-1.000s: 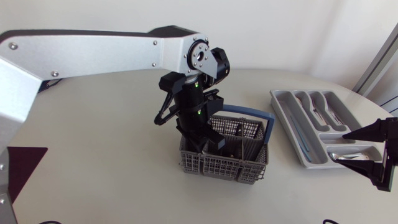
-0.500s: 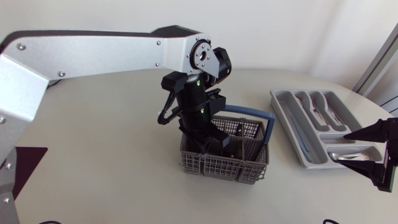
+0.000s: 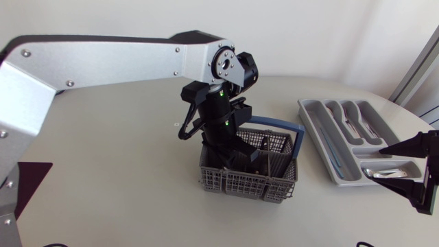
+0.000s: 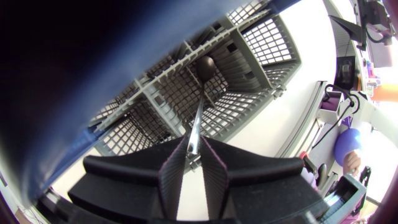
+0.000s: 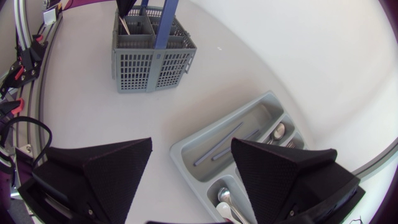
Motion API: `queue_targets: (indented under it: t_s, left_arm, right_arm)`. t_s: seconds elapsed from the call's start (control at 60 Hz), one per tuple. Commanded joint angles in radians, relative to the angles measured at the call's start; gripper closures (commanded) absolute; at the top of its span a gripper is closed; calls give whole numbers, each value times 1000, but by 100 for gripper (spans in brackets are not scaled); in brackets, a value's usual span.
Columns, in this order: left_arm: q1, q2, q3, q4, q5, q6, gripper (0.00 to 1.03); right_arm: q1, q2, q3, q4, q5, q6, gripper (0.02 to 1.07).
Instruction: Sort the cutlery from the basket into the organizer compartments.
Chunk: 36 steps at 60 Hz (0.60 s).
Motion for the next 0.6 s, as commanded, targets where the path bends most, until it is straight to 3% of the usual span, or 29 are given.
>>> queue_targets:
  t_s: [0.0, 0.25, 0.417, 0.583]
  left_arm:
    - [-17, 39, -63, -11, 20, -13, 95]
    - [-11, 36, -68, -79, -16, 4, 94]
    - [-11, 28, -78, -97, -23, 12, 84]
    - [-17, 31, -100, -99, -22, 10, 82]
  right_arm:
    - [12, -13, -32, -18, -4, -16, 16]
    - [14, -16, -26, -17, -4, -11, 16]
    - [17, -19, -27, -15, -4, -10, 16]
    - [21, -38, -29, -20, -5, -2, 16]
